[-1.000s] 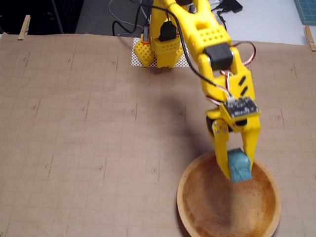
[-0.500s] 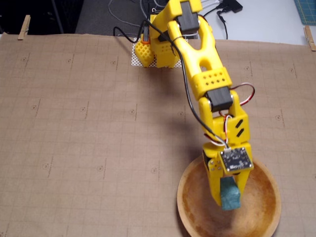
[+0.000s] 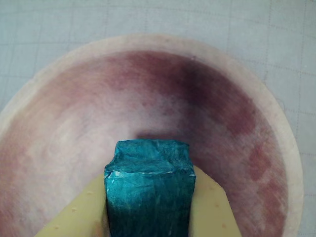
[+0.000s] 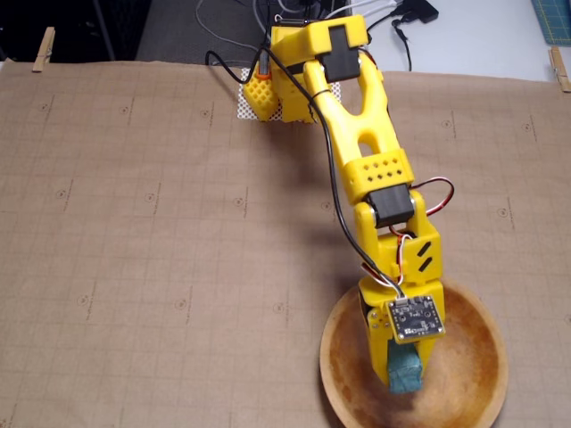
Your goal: Grasp a blue block and put it in the bowl.
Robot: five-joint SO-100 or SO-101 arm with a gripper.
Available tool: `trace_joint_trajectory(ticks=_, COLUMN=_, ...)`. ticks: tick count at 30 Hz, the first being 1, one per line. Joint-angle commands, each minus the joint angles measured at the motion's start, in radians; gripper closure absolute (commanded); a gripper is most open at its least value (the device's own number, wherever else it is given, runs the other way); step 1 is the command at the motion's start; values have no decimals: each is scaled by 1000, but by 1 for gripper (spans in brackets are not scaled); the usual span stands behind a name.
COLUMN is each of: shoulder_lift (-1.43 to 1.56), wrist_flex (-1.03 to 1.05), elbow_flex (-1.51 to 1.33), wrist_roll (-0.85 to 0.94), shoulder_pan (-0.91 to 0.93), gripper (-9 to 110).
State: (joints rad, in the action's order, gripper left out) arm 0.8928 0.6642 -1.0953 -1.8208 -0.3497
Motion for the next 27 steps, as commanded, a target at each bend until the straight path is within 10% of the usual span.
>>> trace_joint_trajectory(ticks=1, shoulder_lift=40, wrist_flex=-26, elbow_flex=83, wrist_roll=-3, shoulder_pan=-9, gripper=84)
trace_joint_trajectory(ticks=27, shoulder_lift=423, wrist_flex=161, elbow_flex=-25, wrist_roll=6, shoulder_pan=-28, gripper=59)
